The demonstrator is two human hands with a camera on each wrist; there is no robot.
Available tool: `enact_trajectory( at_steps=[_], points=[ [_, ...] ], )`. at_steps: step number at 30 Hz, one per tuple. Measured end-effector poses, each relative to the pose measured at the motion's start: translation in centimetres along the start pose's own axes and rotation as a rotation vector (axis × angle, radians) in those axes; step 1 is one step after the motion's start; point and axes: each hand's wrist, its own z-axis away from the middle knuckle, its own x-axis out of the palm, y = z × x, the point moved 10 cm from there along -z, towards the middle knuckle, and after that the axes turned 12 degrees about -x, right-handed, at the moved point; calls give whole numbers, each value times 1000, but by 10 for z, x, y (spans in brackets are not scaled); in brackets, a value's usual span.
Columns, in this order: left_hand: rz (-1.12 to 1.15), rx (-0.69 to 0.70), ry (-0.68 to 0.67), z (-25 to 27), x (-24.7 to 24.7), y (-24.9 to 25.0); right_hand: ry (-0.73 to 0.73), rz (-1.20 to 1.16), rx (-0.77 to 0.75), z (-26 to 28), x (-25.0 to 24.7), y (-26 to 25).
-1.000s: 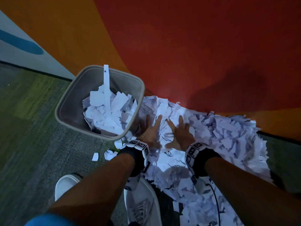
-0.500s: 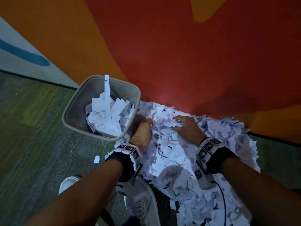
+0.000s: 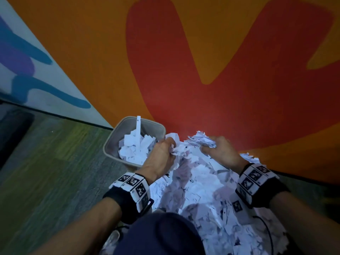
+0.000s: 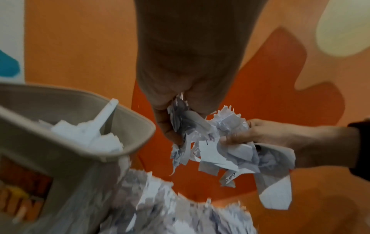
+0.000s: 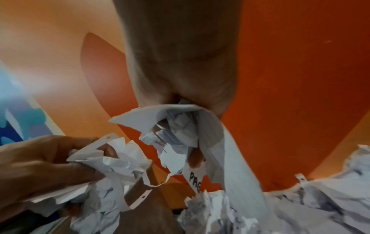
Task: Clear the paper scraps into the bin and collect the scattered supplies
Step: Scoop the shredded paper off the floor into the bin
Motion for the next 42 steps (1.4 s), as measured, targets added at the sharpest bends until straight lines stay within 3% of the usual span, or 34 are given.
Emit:
enact_trajectory(
  at_steps=[8,16,20,26,30,37,42],
  points=[
    [-2,-117,130,-1,-102,-41,4,-153,-103,-40,31,-102],
    [185,-389,48,-4,-119,-113,-73,-158,-148,-78,113,-160],
    [285,-366,-13,-4,-116,-114,-140,-187,-73,-93,145,-159],
    [204,-349,-14,-4,-122,-121,-211,-222,-13,-98,154,-155],
    [162,-355,18,-2,-129,-116,-216,-123,-43,-100,133,-148],
    [118,-202,90,1,-124,-78,-119,-169,-48,-81,83,-124],
    [179,-136,4,0,-87,-47,-135,-166,-23,-54,65,-94]
  ],
)
